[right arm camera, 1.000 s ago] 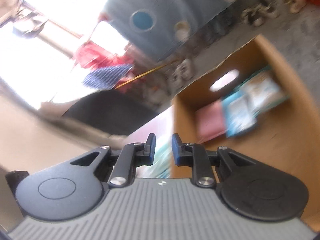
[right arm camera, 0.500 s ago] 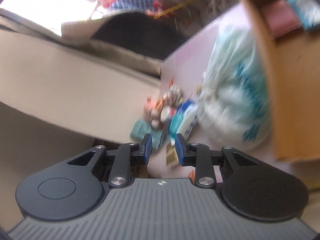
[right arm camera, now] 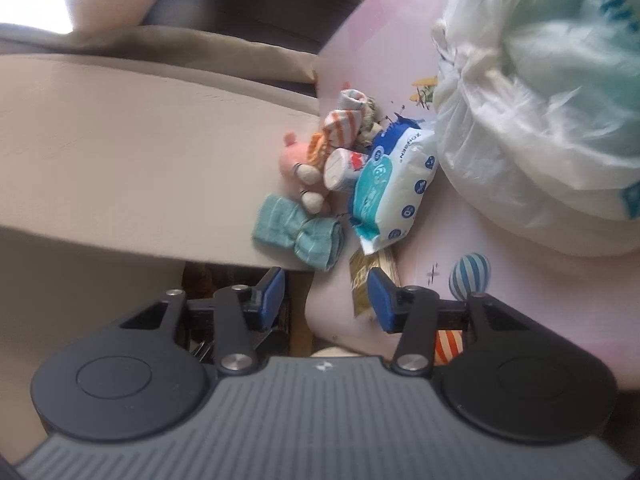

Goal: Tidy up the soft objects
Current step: 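Reach the right tool to the blue-and-white wet-wipe pack and close on it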

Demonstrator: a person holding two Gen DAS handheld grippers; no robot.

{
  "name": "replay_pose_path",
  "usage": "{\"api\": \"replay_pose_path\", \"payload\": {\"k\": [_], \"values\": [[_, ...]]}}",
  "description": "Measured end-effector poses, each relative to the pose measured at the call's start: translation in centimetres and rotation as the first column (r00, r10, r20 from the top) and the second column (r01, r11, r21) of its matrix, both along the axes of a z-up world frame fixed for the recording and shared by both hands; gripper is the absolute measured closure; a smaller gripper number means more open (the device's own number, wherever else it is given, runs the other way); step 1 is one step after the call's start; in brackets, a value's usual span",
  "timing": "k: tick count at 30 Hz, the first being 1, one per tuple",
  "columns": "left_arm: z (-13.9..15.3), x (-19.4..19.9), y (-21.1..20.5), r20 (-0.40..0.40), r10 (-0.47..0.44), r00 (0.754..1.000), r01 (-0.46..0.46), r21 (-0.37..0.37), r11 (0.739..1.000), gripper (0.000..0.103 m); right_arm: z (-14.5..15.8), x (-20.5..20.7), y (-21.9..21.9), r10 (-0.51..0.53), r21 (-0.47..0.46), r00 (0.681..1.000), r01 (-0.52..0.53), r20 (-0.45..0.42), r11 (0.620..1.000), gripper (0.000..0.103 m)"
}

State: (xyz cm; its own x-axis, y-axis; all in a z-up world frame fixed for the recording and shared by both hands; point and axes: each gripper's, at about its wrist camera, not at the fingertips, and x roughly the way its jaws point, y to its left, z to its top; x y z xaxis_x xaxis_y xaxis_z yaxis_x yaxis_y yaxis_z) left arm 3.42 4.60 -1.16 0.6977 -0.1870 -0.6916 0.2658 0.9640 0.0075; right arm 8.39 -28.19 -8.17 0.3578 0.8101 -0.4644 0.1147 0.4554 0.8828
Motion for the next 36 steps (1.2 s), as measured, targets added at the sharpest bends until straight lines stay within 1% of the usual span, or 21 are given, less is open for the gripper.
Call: {"api": "replay_pose_path", "payload": {"k": [4,7,9,10,12,15,18,20,25,28,30,31,32,34,36], "values": [[-1.9,3.3,0.4,-0.032,-0.042,0.999,0.042,0.000,0.999,0.047,-2.6,1.6,1.5,-0.065,-0.011,0.997,0.065,-0.028,0.998,0.057],[-3.7,6.0,0.7,-0.074,-0.069,0.995,0.068,-0.018,0.998,0.044,-4.5,2.5,2.1,-0.119,-0.019,0.991,0.118,-0.062,0.993,0.057],[-4.7,7.5,0.7,-0.105,-0.088,0.991,0.084,-0.034,0.996,0.039,-5.6,2.9,2.4,-0.148,-0.030,0.986,0.146,-0.079,0.989,0.056],[-5.3,8.3,0.7,-0.119,-0.098,0.988,0.094,-0.039,0.995,0.038,-6.0,3.1,2.5,-0.161,-0.037,0.983,0.158,-0.087,0.987,0.056],[-6.3,9.7,0.6,-0.143,-0.111,0.983,0.106,-0.038,0.994,0.032,-6.8,3.4,2.6,-0.184,-0.048,0.978,0.180,-0.099,0.982,0.056],[-7.5,11.6,0.6,-0.184,-0.113,0.976,0.104,-0.054,0.993,0.027,-7.7,4.0,2.7,-0.209,-0.064,0.972,0.203,-0.109,0.977,0.056],[-8.1,12.8,0.9,-0.211,-0.120,0.970,0.101,-0.099,0.990,0.020,-8.3,4.2,2.7,-0.220,-0.058,0.967,0.214,-0.127,0.975,0.056],[-8.5,13.3,0.8,-0.218,-0.121,0.968,0.101,-0.099,0.990,0.016,-8.8,4.4,2.9,-0.224,-0.061,0.965,0.217,-0.134,0.974,0.055],[-8.6,14.1,0.6,-0.240,-0.116,0.964,0.093,-0.105,0.990,0.014,-9.7,4.9,3.5,-0.234,-0.033,0.962,0.232,-0.138,0.972,0.056],[-8.6,14.3,0.6,-0.254,-0.112,0.961,0.085,-0.117,0.989,0.016,-10.0,5.1,4.0,-0.235,-0.007,0.962,0.236,-0.142,0.972,0.058],[-8.6,14.2,0.4,-0.269,-0.119,0.956,0.088,-0.124,0.988,0.020,-10.3,5.2,4.3,-0.235,0.012,0.960,0.240,-0.153,0.971,0.060],[-8.6,14.0,0.2,-0.270,-0.117,0.956,0.089,-0.116,0.989,0.022,-10.4,5.1,4.4,-0.240,0.013,0.958,0.245,-0.157,0.969,0.063],[-8.7,13.9,0.0,-0.279,-0.126,0.952,0.097,-0.115,0.989,0.030,-10.4,5.1,4.5,-0.245,0.018,0.957,0.250,-0.153,0.968,0.064],[-8.5,13.6,-0.2,-0.286,-0.136,0.949,0.106,-0.117,0.988,0.036,-10.4,5.0,4.7,-0.245,0.021,0.957,0.251,-0.153,0.968,0.066],[-8.1,13.2,-0.4,-0.282,-0.146,0.948,0.120,-0.109,0.987,0.047,-10.2,4.7,4.6,-0.243,0.030,0.958,0.251,-0.153,0.968,0.070]]}}
